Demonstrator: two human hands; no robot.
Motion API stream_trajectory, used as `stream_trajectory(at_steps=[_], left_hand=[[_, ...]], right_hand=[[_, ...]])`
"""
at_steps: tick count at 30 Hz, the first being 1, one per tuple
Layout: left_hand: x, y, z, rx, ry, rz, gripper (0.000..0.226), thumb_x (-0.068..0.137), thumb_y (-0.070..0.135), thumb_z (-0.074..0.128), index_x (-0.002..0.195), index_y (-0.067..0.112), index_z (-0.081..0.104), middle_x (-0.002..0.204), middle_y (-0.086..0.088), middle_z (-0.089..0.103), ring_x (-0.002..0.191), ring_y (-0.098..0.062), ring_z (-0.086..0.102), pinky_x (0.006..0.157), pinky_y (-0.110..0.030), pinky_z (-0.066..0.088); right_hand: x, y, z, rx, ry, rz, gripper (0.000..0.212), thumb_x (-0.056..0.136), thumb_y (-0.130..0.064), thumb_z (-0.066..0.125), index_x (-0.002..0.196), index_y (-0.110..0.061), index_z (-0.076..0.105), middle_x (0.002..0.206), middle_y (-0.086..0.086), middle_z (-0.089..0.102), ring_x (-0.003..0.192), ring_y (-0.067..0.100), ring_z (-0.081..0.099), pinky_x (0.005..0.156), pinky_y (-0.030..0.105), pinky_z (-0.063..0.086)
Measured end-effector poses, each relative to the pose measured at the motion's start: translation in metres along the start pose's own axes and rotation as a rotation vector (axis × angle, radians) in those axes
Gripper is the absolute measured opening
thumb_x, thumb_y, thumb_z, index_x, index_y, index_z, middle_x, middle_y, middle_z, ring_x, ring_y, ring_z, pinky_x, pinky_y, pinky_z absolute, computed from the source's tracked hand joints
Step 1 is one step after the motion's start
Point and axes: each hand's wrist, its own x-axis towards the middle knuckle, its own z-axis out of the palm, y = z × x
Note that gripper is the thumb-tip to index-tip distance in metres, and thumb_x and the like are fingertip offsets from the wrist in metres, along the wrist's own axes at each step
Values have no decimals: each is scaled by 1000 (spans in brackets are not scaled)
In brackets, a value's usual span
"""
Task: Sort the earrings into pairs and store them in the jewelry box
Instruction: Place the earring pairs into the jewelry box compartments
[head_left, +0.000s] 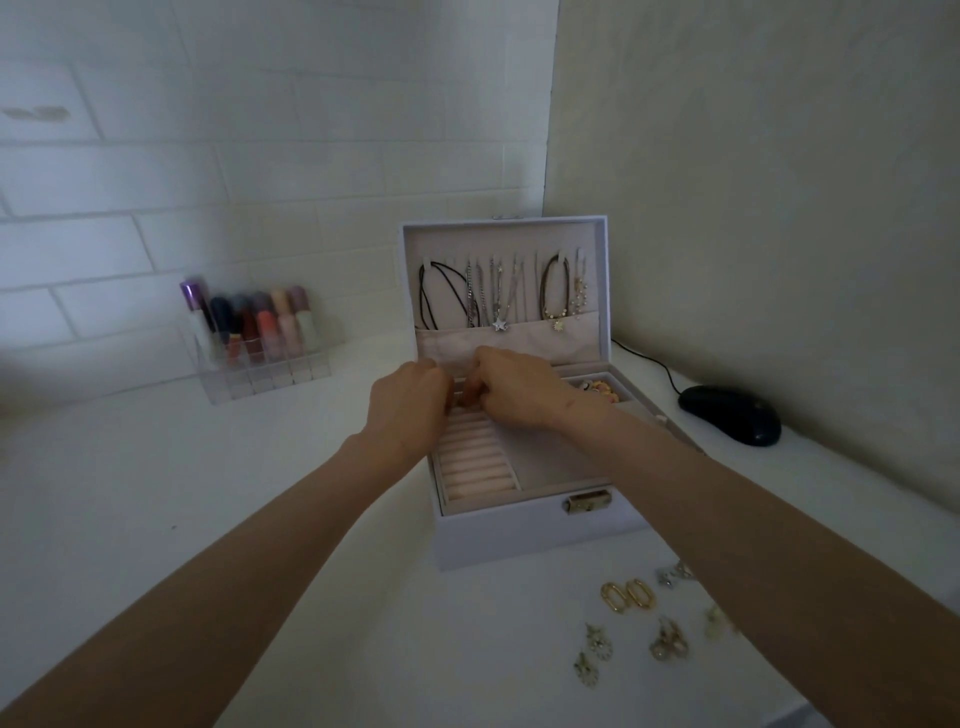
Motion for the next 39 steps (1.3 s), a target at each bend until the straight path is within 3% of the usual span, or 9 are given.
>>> stream_trajectory(at_steps=[10,14,18,20,23,27,31,35,39], left_hand=[[-3,1,-2,10,57,-16,21,91,14,49,101,16,67,107,-5,60,100,-24,54,62,-30,34],[-27,4,-12,-137,201,4,17,88,24,58,101,15,62,109,-2,55,98,-22,52,62,-30,34],[-67,21,-20,-293,369,124,13,79,24,68,88,18,60,90,2,59,84,-17,54,52,-22,30],[-89,32,-24,-348,404,174,9,79,27,61,82,21,54,82,9,57,76,-9,48,52,-16,26],[-116,51,-22,-434,355,246,11,79,37,48,78,26,47,74,13,52,68,-5,44,55,-20,32],[-131,67,-12,-463,184,388,21,77,50,50,74,30,46,68,16,53,69,-2,43,54,-14,26],[-132,76,-7,-545,-84,388,34,71,57,63,85,27,56,88,12,59,86,-2,48,62,-10,31],[-133,78,-1,-496,-172,371,34,70,55,66,85,26,58,89,14,55,92,-4,50,64,-16,32],[-135,76,0,-496,-157,420,23,78,49,61,86,27,57,85,16,48,91,-1,47,60,-7,27]], right_hand=[[-21,2,-4,35,72,5,29,91,-19,50,118,-19,62,112,7,57,103,24,55,76,31,40],[-52,-4,-29,188,161,5,26,91,-20,55,114,-24,66,115,-1,59,107,16,53,82,23,36],[-92,-8,-42,206,149,-34,21,87,-27,61,107,-27,69,93,-14,58,81,-3,50,70,16,36],[-115,-5,-44,223,164,-52,17,85,-27,64,100,-29,70,83,-18,59,66,-8,49,62,10,33],[-148,3,-42,228,87,-43,11,81,-23,67,86,-31,72,76,-14,61,69,-14,49,58,9,34],[-180,10,-34,199,-97,-29,8,77,-22,72,81,-30,72,76,-17,58,75,-16,49,64,7,36],[-194,12,-24,157,-213,-42,12,77,-27,72,88,-32,70,81,-19,55,73,-13,49,65,8,37],[-196,10,-20,147,-228,-37,15,77,-28,72,91,-31,69,79,-19,53,72,-5,48,72,14,41],[-193,18,-22,51,-154,54,13,80,-27,69,92,-33,69,88,-18,55,84,-1,51,74,15,40]])
